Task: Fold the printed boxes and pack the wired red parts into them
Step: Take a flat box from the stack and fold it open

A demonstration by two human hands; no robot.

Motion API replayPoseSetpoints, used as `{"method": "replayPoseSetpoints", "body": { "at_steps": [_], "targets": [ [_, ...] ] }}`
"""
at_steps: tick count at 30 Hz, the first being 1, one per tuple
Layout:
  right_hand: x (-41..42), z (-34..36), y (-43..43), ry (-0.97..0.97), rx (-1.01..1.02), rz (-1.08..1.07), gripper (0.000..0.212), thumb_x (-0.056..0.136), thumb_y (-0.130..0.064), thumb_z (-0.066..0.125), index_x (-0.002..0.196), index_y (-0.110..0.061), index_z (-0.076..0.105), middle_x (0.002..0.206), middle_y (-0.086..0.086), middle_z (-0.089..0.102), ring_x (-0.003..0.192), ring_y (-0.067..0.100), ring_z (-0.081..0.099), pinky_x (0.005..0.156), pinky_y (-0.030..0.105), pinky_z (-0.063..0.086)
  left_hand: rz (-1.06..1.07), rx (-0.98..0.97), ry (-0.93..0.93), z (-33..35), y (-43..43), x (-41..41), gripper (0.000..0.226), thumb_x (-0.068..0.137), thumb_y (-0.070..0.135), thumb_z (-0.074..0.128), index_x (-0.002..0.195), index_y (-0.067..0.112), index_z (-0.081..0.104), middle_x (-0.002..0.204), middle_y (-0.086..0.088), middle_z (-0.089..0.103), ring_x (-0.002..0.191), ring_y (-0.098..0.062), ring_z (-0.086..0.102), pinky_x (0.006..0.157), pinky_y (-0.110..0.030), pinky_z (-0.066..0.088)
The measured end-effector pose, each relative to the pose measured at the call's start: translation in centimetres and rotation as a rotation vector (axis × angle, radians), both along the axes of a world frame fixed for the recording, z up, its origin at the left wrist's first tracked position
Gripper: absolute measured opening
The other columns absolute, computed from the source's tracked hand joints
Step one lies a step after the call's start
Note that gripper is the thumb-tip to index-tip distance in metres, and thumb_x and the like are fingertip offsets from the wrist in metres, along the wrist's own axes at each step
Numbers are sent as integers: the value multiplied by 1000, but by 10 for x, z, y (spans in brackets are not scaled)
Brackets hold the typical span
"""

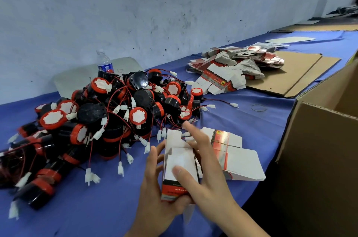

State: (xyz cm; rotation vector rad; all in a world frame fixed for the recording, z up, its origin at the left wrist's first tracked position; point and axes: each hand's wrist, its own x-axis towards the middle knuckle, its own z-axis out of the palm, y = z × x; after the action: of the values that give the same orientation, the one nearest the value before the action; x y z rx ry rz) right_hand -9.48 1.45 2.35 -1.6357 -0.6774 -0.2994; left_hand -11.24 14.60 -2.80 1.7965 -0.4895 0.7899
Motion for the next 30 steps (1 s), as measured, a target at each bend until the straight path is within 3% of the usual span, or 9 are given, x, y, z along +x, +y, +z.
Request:
{"method": "replayPoseSetpoints", "body": {
  "at_steps": [2,4,6,9,13,18,21,26,30],
  "targets": [
    [0,1,1,24,3,19,56,83,-22,59,136,-34,46,125,-15,53,120,11,51,94,16,41,40,55,-29,1,-1,-1,89,81,65,62,149,48,8,153,12,31,129,-12,48,96,-18,46],
    [0,1,2,-25,-21,-22,35,84,-17,58,117,-25,65,112,-12,59,113,14,55,91,19,42,50,93,-54,1,0,0,86,83,64,60,150,47,9,152,-9,31,128,-28,49,98,-27,47],
    [0,0,4,-32,-17,-52,21,85,-24,56,94,-16,74,100,-11,64,106,14,58,88,21,44,71,146,-88,3,0,1,83,85,63,57,151,45,9,154,-9,26,130,-37,44,101,-35,47],
    [1,-2,3,3,14,-104,16,86,-25,51,85,-16,65,88,-9,62,92,14,59,79,25,46,79,230,-167,7,-1,3,74,89,61,51,151,37,17,158,8,22,140,-20,35,100,-22,44],
    [2,-6,5,75,84,-211,9,92,-23,41,93,-28,48,87,-12,54,83,12,52,71,16,39,169,266,-162,11,0,4,55,90,62,49,136,33,40,145,12,41,132,-1,41,94,-9,41],
    [4,-11,4,114,239,-257,26,91,-43,35,93,-27,56,90,-11,60,88,12,57,74,16,42,218,303,-115,11,3,2,44,92,55,50,118,19,49,128,11,49,123,7,44,95,-8,38],
    [8,-12,3,-25,72,-232,34,90,-33,40,80,-13,66,88,-9,60,88,13,58,74,20,42,132,191,-54,8,-2,1,57,80,36,63,131,28,41,145,18,40,133,-4,41,99,-16,42],
    [8,-10,6,-14,9,-107,55,91,-48,39,71,-6,68,85,-8,61,93,17,55,79,28,43,161,240,-77,10,-3,0,74,84,43,59,148,41,23,151,22,30,136,-7,38,99,-39,47],
    [5,-8,4,-34,19,-53,60,90,-58,41,74,-7,68,89,-8,61,97,16,55,82,25,42,121,215,-111,12,-3,-1,66,94,51,50,149,24,25,154,11,29,140,-12,33,104,-16,36]
  ]
}}
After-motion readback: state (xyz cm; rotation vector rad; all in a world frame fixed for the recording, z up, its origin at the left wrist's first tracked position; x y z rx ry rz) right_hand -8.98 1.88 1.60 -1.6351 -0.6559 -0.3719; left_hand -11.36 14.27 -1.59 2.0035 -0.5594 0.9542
